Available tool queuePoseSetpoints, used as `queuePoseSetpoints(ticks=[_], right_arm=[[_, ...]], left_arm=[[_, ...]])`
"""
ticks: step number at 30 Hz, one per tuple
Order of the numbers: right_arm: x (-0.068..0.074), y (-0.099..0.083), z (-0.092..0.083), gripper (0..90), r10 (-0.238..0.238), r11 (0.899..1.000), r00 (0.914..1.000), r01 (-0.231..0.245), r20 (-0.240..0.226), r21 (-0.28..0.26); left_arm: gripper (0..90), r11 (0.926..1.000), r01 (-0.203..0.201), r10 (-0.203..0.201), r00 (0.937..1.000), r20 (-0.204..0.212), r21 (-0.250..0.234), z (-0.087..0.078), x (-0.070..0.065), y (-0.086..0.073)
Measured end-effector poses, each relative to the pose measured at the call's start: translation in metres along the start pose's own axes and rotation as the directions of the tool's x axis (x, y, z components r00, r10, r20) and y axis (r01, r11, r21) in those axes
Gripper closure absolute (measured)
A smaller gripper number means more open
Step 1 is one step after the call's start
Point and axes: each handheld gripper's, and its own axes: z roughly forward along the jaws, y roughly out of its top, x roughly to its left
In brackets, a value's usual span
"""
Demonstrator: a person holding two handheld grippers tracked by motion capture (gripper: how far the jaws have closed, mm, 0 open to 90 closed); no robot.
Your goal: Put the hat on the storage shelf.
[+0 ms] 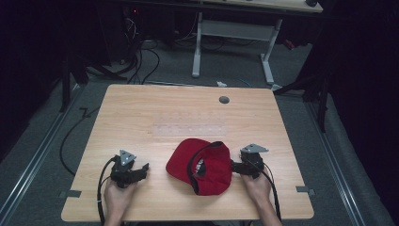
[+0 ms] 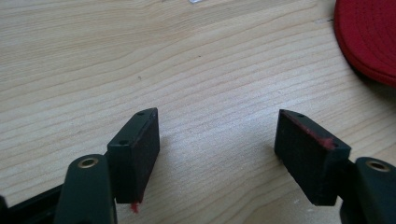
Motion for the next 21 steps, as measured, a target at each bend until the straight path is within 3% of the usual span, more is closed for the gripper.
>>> queuePoseSetpoints(ticks=[21], right_arm=[[0.0001,0.0001,0.0001,32.5,0.0,1.0,1.0,0.0,0.002,0.001]], left_arm=[[27.9,1.0,-0.001,0.001,1.0,0.003,0.006,-0.0001,-0.0012,-0.0007]])
